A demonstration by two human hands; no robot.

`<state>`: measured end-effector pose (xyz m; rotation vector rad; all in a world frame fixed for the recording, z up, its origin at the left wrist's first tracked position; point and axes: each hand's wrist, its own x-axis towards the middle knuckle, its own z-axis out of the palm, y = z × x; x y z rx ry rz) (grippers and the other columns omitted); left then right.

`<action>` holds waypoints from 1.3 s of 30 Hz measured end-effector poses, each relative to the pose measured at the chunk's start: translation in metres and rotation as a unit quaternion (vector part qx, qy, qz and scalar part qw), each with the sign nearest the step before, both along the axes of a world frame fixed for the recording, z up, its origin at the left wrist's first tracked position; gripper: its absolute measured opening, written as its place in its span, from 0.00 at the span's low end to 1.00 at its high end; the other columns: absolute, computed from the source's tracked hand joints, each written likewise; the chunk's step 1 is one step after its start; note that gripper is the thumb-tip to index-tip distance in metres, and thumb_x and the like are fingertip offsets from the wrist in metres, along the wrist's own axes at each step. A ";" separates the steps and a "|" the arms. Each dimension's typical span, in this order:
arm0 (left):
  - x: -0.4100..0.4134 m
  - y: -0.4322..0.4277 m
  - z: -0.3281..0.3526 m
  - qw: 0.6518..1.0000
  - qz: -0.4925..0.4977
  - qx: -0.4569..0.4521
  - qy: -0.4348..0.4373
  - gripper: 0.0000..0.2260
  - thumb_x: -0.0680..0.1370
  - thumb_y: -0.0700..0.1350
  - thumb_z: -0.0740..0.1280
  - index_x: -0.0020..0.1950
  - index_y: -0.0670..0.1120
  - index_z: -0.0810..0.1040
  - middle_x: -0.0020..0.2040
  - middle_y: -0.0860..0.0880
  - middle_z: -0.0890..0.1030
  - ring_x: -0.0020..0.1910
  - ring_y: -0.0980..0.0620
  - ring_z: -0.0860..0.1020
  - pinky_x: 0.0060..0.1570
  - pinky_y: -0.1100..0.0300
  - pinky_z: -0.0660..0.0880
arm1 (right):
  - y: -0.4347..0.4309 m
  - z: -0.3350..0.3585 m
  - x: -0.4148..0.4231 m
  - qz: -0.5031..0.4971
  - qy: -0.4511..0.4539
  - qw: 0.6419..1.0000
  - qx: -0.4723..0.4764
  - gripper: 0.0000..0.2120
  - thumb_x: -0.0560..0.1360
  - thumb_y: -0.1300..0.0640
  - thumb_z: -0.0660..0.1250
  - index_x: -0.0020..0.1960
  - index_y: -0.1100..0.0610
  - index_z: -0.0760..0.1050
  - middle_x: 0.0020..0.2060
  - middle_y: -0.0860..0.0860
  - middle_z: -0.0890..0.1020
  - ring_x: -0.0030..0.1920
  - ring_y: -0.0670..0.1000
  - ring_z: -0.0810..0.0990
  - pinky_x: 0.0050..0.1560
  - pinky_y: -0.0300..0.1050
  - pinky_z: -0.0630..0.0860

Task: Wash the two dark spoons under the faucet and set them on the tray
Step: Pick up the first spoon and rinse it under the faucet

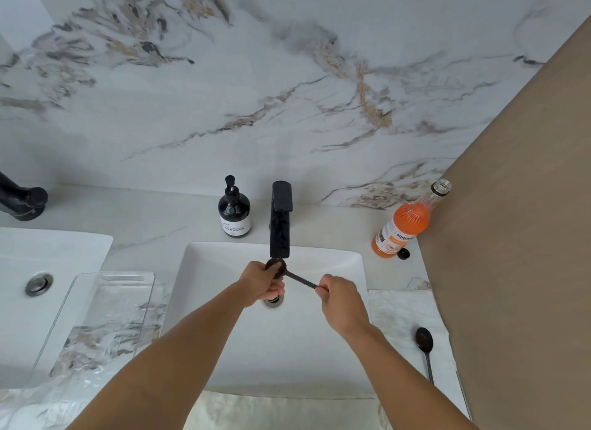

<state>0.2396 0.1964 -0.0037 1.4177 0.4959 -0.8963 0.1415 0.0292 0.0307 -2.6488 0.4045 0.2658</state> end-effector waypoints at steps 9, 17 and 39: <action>0.003 -0.004 0.002 0.993 0.082 -0.074 0.033 0.08 0.82 0.41 0.63 0.48 0.36 0.77 0.35 0.44 0.77 0.27 0.53 0.77 0.27 0.66 0.78 | 0.004 0.014 0.012 0.069 -0.069 0.985 -0.142 0.06 0.80 0.60 0.61 0.51 0.57 0.76 0.44 0.52 0.80 0.44 0.55 0.77 0.38 0.44 0.65; 0.006 -0.002 0.002 0.988 0.103 -0.099 0.054 0.08 0.82 0.39 0.63 0.54 0.34 0.78 0.41 0.41 0.84 0.35 0.50 0.85 0.34 0.61 0.83 | 0.012 0.012 0.004 0.072 -0.047 0.985 -0.150 0.05 0.79 0.62 0.62 0.52 0.56 0.75 0.44 0.52 0.80 0.43 0.54 0.78 0.36 0.44 0.66; -0.015 -0.013 0.007 0.914 0.184 -0.312 0.184 0.17 0.81 0.30 0.47 0.62 0.33 0.72 0.55 0.32 0.81 0.51 0.39 0.82 0.47 0.50 0.83 | 0.049 0.012 -0.028 -0.220 0.189 0.830 0.476 0.05 0.75 0.64 0.69 0.43 0.64 0.76 0.33 0.60 0.79 0.30 0.57 0.80 0.32 0.46 0.81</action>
